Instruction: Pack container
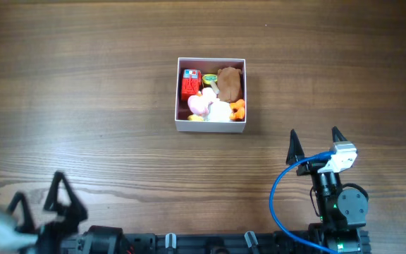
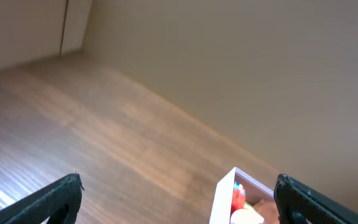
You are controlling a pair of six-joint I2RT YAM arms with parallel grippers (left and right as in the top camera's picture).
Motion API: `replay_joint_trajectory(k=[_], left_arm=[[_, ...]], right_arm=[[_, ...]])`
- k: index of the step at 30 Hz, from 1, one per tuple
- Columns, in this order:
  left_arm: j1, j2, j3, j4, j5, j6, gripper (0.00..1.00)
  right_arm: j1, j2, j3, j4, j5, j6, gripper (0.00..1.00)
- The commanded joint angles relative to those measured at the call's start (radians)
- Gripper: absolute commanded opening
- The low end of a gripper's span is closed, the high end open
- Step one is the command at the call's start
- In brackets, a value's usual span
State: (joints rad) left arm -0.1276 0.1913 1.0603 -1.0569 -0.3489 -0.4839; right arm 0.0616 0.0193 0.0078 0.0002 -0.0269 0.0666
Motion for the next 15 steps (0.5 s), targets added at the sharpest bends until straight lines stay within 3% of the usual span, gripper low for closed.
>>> replay_joint_trajectory(k=[1,11,15], left_arm=[[0.031,-0.042,-0.195,0.154,0.042,-0.03,1.0],[0.106,-0.113,-0.643,0.645,0.148,-0.03,1.0],[0.108,-0.161,-0.753,0.742,0.151,-0.029,1.0]], right_arm=[[-0.004,-0.005,-0.003,0.003,-0.02,0.015,0.99],[-0.004,-0.005,-0.003,0.003,-0.02,0.015,0.99],[-0.004,-0.005,-0.003,0.003,-0.02,0.014,1.0]])
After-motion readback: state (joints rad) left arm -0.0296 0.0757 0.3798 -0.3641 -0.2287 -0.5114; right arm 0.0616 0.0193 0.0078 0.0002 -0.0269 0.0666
